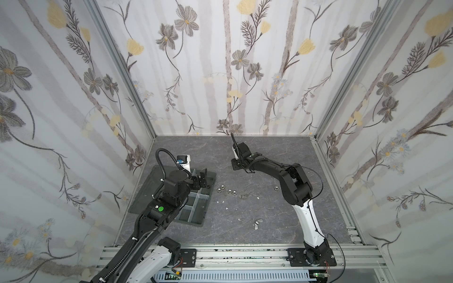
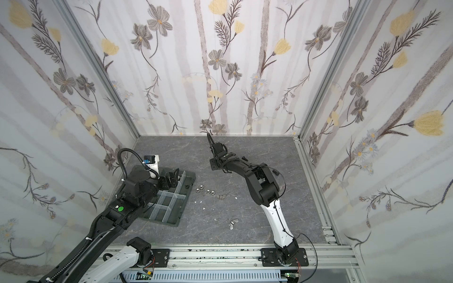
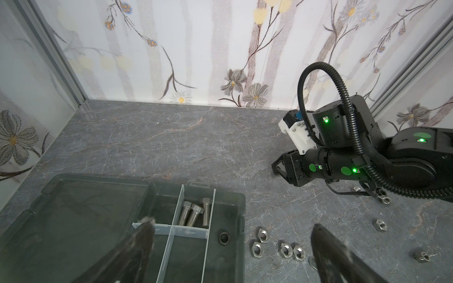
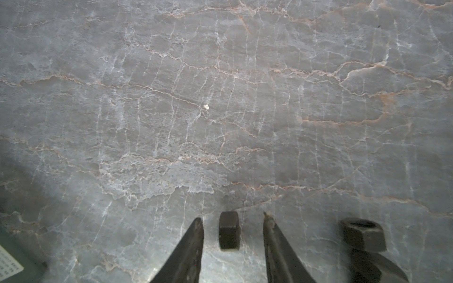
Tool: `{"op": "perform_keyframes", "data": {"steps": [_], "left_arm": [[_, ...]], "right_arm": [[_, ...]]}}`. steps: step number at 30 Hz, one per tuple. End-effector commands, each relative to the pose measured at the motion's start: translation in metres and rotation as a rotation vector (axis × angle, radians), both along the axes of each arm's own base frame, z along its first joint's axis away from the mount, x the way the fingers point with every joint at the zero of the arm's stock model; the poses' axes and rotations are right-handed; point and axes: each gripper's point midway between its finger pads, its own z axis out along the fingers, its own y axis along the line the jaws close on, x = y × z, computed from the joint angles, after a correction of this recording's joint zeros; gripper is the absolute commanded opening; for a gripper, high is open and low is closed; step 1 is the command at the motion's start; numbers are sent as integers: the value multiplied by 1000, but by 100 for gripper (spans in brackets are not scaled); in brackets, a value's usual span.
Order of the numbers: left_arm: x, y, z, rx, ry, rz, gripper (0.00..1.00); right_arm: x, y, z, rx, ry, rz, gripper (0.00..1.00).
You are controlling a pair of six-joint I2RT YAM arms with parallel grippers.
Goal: Sort the screws and nuts into containers
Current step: 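Reach the right gripper down to a small black nut and close on it, then carry the small black nut with the right gripper over the organizer box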
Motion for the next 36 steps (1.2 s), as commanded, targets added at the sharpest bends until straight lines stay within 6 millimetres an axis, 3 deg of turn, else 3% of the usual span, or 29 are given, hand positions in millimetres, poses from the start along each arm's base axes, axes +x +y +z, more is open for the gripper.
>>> {"op": "perform_keyframes", "data": {"steps": [1,12,21,29,36], "left_arm": [[3,1,5,1,-25,8,100],[3,1,5,0,-24,6,100],[2,0,5,-1,-26,4,100],[2,1,6,0,-28,8,100],[2,3,7,2,-31,16,100]], "right_arm": [[2,-2,-6,-23,8,-8,42],[-1,-7,-19,-58,29,-15,30],[-1,-8,-12,-61,21,-14,13],[-6,0,13,-30,2,11,8],[-22,24,49,50,-36,84,8]]}}
